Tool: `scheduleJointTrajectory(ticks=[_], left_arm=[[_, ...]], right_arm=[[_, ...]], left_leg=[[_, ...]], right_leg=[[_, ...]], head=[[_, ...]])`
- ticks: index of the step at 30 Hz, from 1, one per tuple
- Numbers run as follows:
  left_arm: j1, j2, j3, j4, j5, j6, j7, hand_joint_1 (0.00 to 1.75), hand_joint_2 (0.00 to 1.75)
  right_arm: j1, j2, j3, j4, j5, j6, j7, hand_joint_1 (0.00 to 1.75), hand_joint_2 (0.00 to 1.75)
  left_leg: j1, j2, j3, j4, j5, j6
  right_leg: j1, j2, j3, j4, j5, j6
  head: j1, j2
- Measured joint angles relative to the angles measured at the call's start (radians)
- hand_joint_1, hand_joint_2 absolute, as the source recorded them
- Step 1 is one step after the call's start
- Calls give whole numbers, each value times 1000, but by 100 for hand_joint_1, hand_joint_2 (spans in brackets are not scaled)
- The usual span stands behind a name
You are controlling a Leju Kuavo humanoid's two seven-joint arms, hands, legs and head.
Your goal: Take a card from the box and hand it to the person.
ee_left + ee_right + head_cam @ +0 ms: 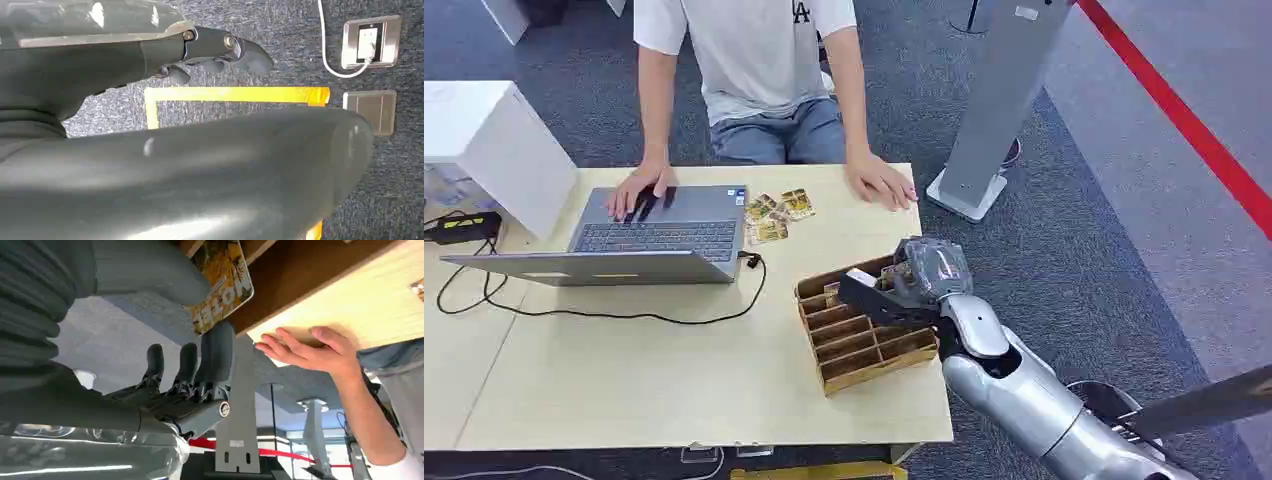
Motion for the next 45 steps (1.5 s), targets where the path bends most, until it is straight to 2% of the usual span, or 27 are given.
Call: scheduleJointTrajectory(ticks=[6,11,12,13,15,17,21,26,45], left_arm=[[0,0,0,0,0,0,0,0,0],[0,0,0,0,0,0,0,0,0],[0,0,0,0,-1,-2,0,0,0],[0,0,0,0,-1,-2,0,0,0],[0,0,0,0,-1,-2,0,0,0],[0,0,0,0,-2,-2,0,0,0],[0,0,0,0,-2,-2,0,0,0],[0,0,0,0,-3,-2,0,0,0],[0,0,1,0,9,2,-13,0,0]], right_arm=[[-1,0,0,23,-3,-7,-5,98,175],[-2,0,0,33,-4,-8,-5,91,175],[-2,0,0,34,-3,-8,-5,99,175],[-3,0,0,36,-4,-10,-6,99,175],[-3,0,0,40,-3,-12,-6,115,175],[-3,0,0,41,-3,-12,-6,115,175],[-3,0,0,42,4,-12,-6,133,175],[-3,0,0,42,8,-13,-4,140,175],[-2,0,-1,25,11,-14,-16,140,175]], left_leg=[[0,0,0,0,0,0],[0,0,0,0,0,0],[0,0,0,0,0,0],[0,0,0,0,0,0],[0,0,0,0,0,0],[0,0,0,0,0,0],[0,0,0,0,0,0],[0,0,0,0,0,0],[0,0,1,0,0,0]], right_leg=[[0,0,0,0,0,0],[0,0,0,0,0,0],[0,0,0,0,0,0],[0,0,0,0,0,0],[0,0,0,0,0,0],[0,0,0,0,0,0],[0,0,0,0,0,0],[0,0,0,0,0,0],[0,0,0,0,0,0]], head=[[0,0],[0,0],[0,0],[0,0],[0,0],[0,0],[0,0],[0,0],[0,0]])
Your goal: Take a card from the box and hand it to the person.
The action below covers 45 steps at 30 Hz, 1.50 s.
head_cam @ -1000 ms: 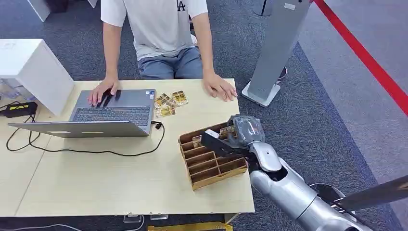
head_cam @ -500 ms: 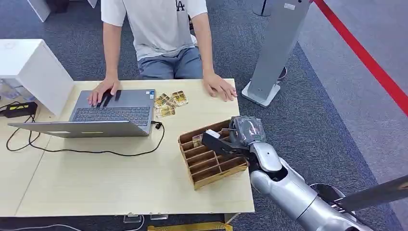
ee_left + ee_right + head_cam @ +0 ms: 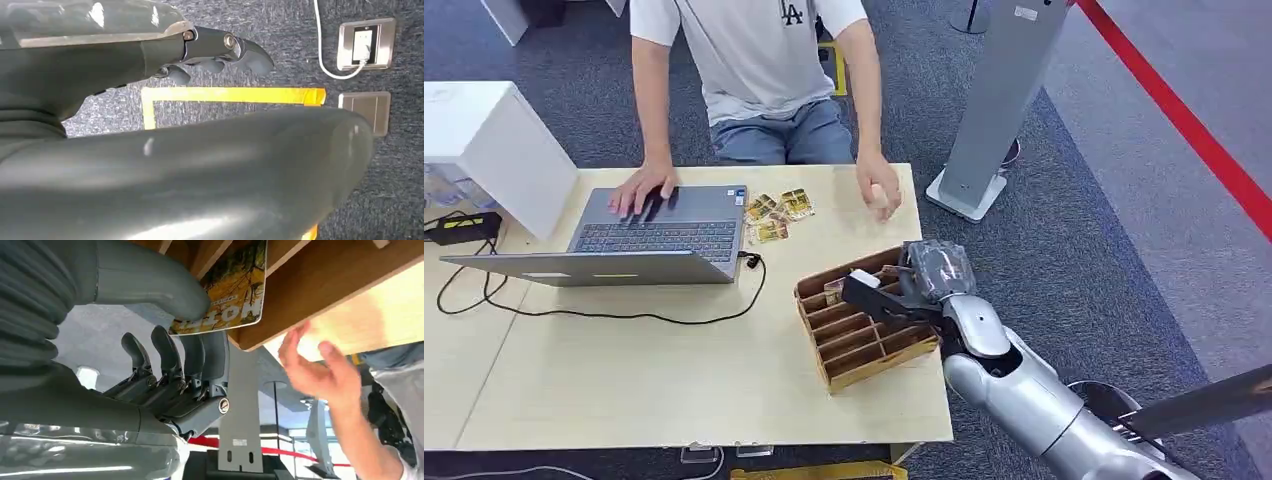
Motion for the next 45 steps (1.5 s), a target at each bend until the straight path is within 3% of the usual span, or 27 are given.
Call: scheduleJointTrajectory(ticks=[11,22,30,36,37,41,42,45], left_arm=[[1,0,3,0,12,2,2,0,0],[2,0,7,0,16,3,2,0,0],[1,0,7,0,7,3,2,0,0],[1,-3,6,0,-3,-4,1,0,0],[1,-3,6,0,-4,-6,-2,0,175],[0,-4,6,0,-21,-8,-3,0,175],[0,-4,6,0,-21,-8,-3,0,0],[0,-5,5,0,-21,-12,-11,0,0]], right_arm=[[5,-16,-25,-160,31,-8,32,140,175],[49,-32,-53,-375,95,-49,18,140,175],[74,-33,-69,-384,116,-139,-70,140,175],[92,-31,-71,-333,164,-301,-169,140,175],[95,-30,-71,-321,169,-327,-185,0,175],[100,-22,-71,-285,175,-398,-245,0,175],[102,-20,-71,-276,174,-411,-256,0,175],[111,-12,-72,-251,141,-452,-303,0,175]], left_leg=[[0,0,0,0,0,0],[0,0,0,0,0,0],[0,0,-1,0,0,0],[0,0,-2,0,0,0],[0,0,-3,0,0,0],[0,0,-3,0,0,0],[0,0,-3,0,0,0],[0,0,-3,0,0,0]], right_leg=[[0,0,0,0,0,0],[0,0,0,0,0,0],[0,0,0,0,0,0],[0,0,-1,0,0,0],[0,0,-2,0,0,0],[0,0,-3,0,0,0],[0,0,-3,0,0,0],[0,0,-2,0,0,0]], head=[[0,0],[-1,0],[0,0],[0,0],[0,0],[0,0],[0,0],[0,0]])
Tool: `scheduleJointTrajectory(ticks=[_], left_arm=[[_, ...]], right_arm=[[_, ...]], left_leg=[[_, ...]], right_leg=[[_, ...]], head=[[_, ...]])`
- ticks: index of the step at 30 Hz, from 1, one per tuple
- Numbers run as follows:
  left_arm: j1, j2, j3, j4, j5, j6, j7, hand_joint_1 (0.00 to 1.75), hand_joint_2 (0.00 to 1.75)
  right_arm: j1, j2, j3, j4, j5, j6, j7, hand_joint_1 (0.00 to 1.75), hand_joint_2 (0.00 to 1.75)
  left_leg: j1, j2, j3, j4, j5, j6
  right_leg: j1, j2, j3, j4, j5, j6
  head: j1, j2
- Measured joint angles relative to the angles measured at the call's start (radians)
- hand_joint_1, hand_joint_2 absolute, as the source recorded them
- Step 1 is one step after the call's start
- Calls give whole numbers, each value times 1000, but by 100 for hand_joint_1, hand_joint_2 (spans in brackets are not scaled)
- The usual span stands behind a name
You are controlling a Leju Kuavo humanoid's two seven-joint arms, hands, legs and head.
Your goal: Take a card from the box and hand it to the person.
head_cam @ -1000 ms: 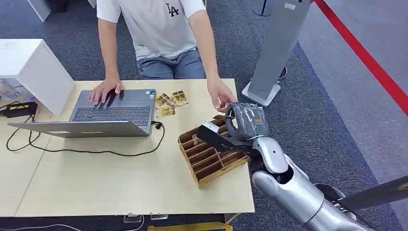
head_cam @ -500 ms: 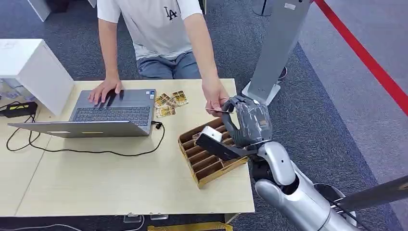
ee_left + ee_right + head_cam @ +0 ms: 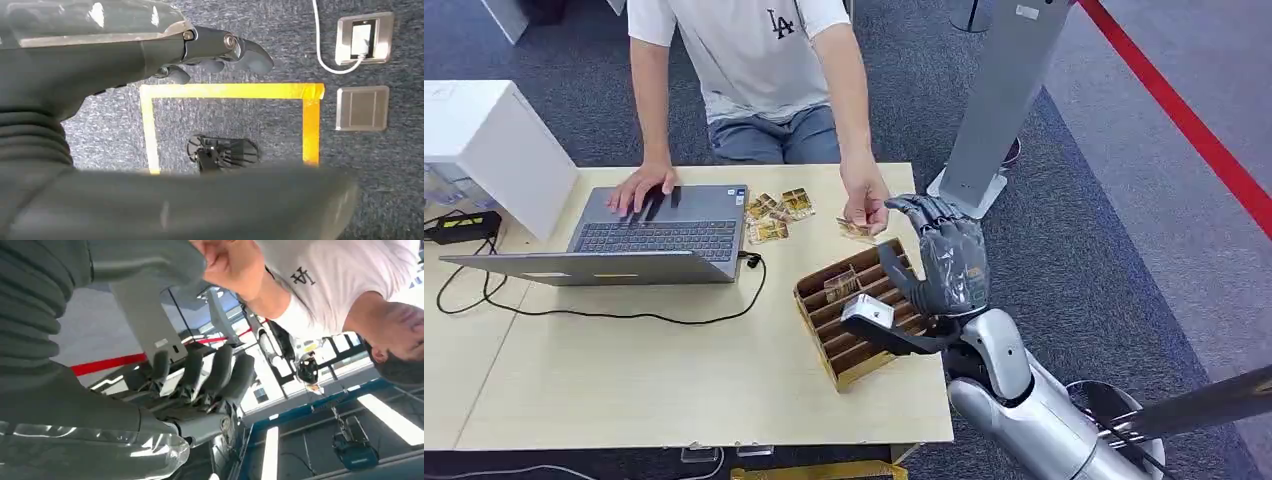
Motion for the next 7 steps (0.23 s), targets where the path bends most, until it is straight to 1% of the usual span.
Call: scheduleJointTrajectory(ticks=[2,4,5,7], left_arm=[[0,0,0,0,4,0,-7,0,0],[0,0,0,0,8,0,-8,0,0],[0,0,0,0,10,0,-8,0,0],[0,0,0,0,12,2,-8,0,0]], right_arm=[[7,6,0,12,-87,-36,-64,0,175],[9,14,0,23,-203,-55,-128,0,175],[11,21,0,36,-286,-59,-170,0,175],[16,28,0,43,-355,-50,-198,0,175]], left_leg=[[0,0,0,0,0,0],[0,0,0,0,0,0],[0,0,0,0,0,0],[0,0,0,0,0,0]], right_leg=[[0,0,0,0,0,0],[0,0,0,0,0,0],[0,0,0,0,0,0],[0,0,0,0,0,0]], head=[[0,0],[-1,0],[0,0],[0,0]])
